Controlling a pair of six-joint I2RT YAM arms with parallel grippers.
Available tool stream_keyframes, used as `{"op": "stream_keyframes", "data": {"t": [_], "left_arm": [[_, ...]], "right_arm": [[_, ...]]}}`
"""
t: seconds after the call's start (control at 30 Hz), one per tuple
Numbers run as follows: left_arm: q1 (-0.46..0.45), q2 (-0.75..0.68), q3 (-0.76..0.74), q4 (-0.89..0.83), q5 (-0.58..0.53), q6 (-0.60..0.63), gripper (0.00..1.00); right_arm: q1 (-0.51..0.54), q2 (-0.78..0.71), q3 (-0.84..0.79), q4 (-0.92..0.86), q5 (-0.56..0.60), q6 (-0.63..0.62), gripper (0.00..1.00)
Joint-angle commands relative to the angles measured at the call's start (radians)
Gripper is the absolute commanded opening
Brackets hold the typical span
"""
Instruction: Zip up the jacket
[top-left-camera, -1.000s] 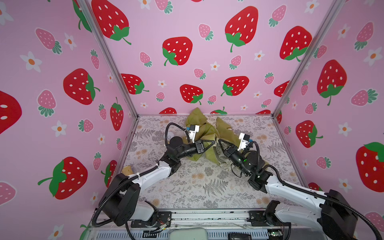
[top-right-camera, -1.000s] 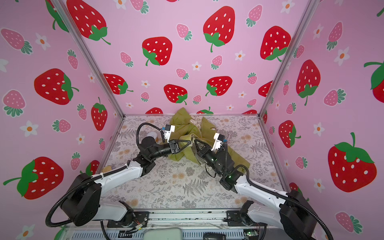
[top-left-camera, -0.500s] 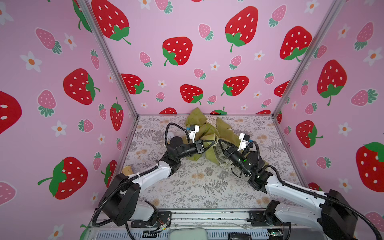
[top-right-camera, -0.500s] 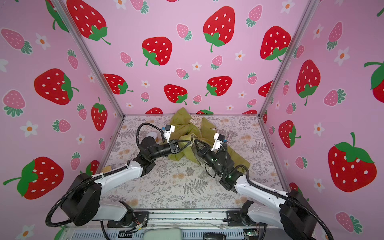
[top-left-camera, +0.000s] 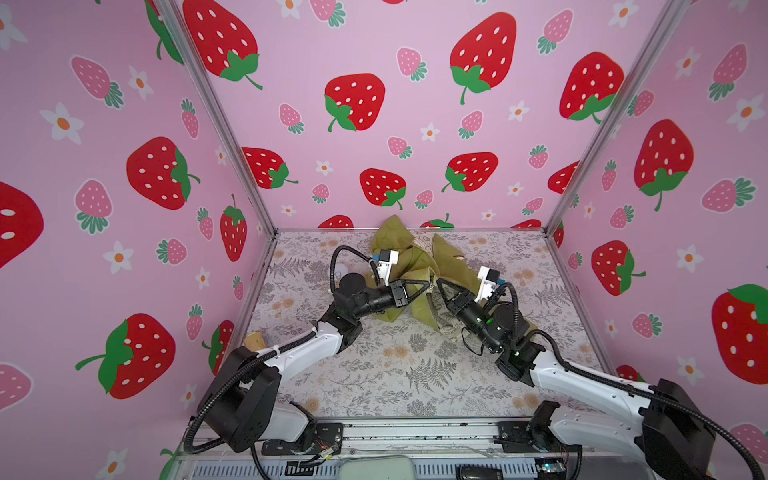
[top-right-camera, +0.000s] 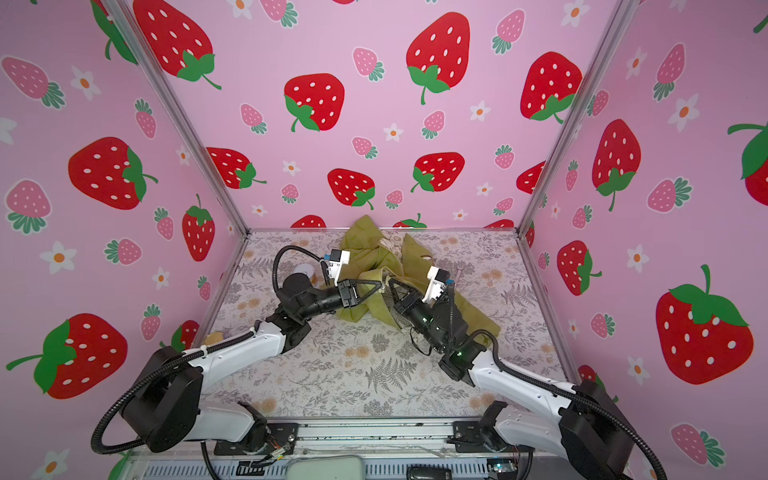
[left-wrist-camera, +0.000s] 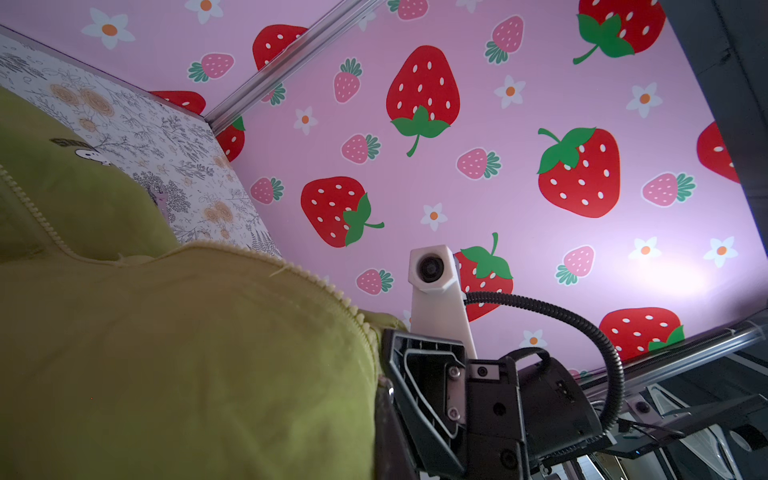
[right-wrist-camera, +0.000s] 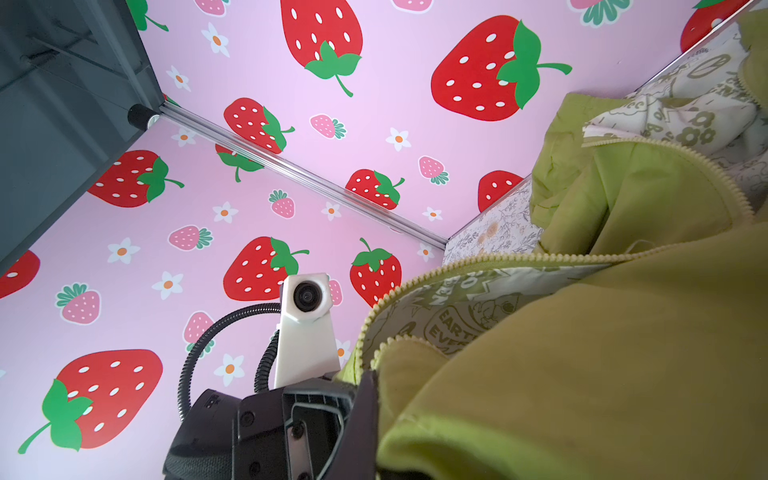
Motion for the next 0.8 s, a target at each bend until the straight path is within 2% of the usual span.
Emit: {"op": "stream_keyframes", "data": {"t": [0.0, 0.77], "left_arm": [[-0.006, -0.012, 0.006, 0.050, 0.006, 0.014, 0.00], [-0.006, -0.008, 0.011, 0.038, 0.000, 0.018, 0.00]], "right_arm": [[0.012, -0.007, 0.010, 0.000, -0.005, -0.003, 0.00], [0.032, -0.028, 0.012, -0.023, -0.033, -0.058, 0.00]]}}
